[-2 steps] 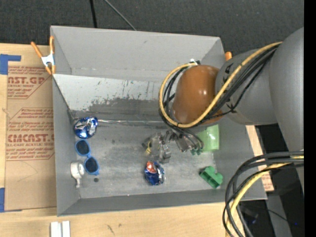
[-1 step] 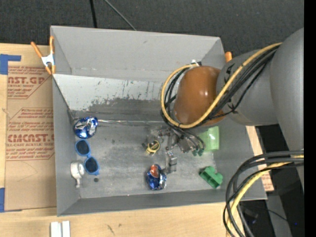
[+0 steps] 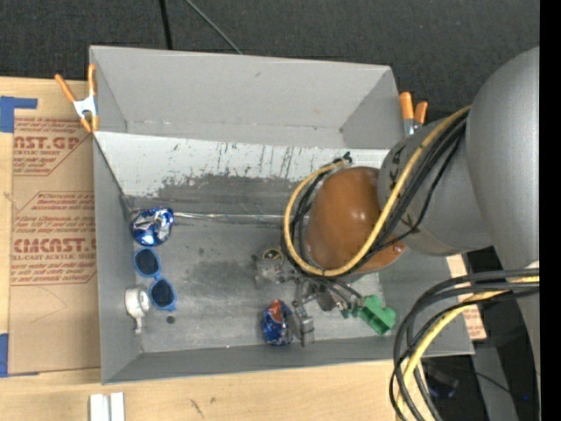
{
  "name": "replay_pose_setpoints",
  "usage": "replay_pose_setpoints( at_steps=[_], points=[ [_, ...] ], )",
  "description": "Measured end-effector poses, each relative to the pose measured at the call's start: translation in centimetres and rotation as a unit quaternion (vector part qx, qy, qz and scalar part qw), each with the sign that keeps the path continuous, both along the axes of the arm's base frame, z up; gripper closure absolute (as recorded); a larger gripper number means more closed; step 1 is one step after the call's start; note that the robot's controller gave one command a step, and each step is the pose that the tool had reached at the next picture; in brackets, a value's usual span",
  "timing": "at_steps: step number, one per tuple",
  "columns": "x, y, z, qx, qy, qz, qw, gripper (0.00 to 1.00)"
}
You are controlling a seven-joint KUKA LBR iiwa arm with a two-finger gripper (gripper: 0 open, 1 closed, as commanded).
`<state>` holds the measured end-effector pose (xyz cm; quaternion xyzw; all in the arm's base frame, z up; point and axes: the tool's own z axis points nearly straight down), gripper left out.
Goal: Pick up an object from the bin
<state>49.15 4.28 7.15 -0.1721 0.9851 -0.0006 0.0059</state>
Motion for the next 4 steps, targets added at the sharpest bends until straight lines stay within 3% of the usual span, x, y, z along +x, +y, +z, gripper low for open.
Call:
replay_pose_setpoints(
  at_steps=[1,2,3,4],
  points=[
    [-1.2,0.3,3.2,-0.001,0.0049,0.126,0.9920,0.00],
    [-1.1,0.2,3.2,-0.001,0.0045,0.126,0.9920,1.00],
    [1.9,-1.1,13.9,-0.001,0.0003,0.123,0.9924,1.00],
    [3.7,-1.4,7.5,0.000,0.0071,0.131,0.9914,1.00]
  ],
)
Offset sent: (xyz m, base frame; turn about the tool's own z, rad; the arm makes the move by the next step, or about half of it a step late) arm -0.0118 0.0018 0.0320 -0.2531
